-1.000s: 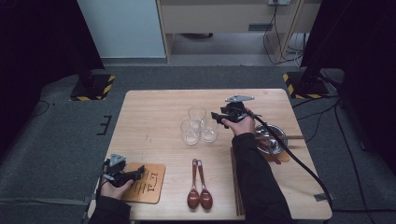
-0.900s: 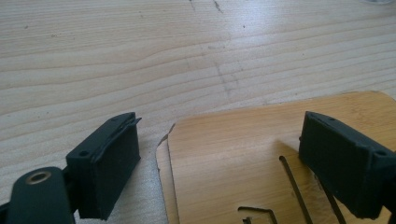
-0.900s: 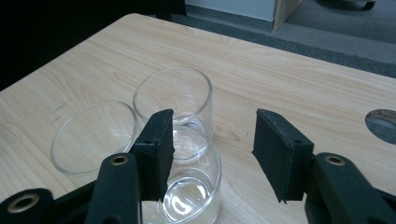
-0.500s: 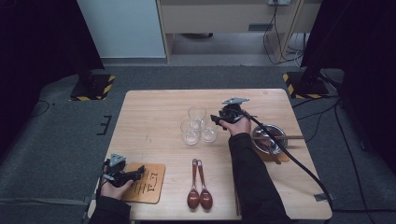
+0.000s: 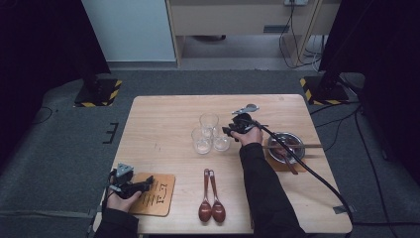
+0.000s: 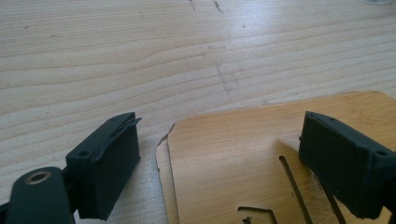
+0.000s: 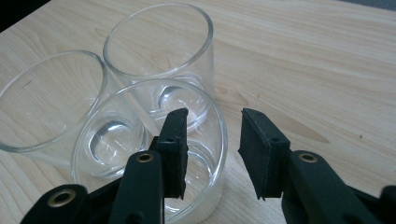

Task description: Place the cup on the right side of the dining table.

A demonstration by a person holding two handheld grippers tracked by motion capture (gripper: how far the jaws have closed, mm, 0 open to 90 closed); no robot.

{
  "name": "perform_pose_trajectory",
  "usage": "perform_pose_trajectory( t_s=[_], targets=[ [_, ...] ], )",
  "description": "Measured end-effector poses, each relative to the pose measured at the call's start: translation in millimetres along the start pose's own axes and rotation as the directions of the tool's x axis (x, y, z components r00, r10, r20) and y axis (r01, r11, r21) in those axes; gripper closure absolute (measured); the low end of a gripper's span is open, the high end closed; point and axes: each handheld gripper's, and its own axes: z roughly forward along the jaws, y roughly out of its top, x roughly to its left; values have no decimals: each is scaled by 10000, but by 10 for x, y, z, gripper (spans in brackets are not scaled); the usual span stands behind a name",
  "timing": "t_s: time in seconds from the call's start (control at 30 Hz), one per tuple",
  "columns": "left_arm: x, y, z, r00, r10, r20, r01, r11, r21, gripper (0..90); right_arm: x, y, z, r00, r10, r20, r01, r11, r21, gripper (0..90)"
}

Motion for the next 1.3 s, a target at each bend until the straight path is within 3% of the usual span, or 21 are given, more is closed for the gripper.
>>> perform_pose_trajectory(
  t_s=[0.47, 0.7, 1.0, 1.3],
  targets=[
    [0, 0, 0, 10000, -2, 1, 2, 10000, -2, 114, -3, -34, 90, 9998, 220, -13, -220, 9994, 273, 740],
    [0, 0, 0, 10000, -1, 3, 1, 10000, 0, 114, 41, 22, 122, 9984, -472, 307, 448, 9962, 744, 778],
    [0, 0, 0, 10000, -3, 3, 3, 10000, -1, 114, 26, 60, 87, 9971, -659, 371, 617, 9925, 1057, 808],
    [0, 1, 1, 10000, 0, 1, 0, 10000, 2, 113, 0, -10, 41, 9990, -378, 230, 361, 9968, 713, 810]
  ],
)
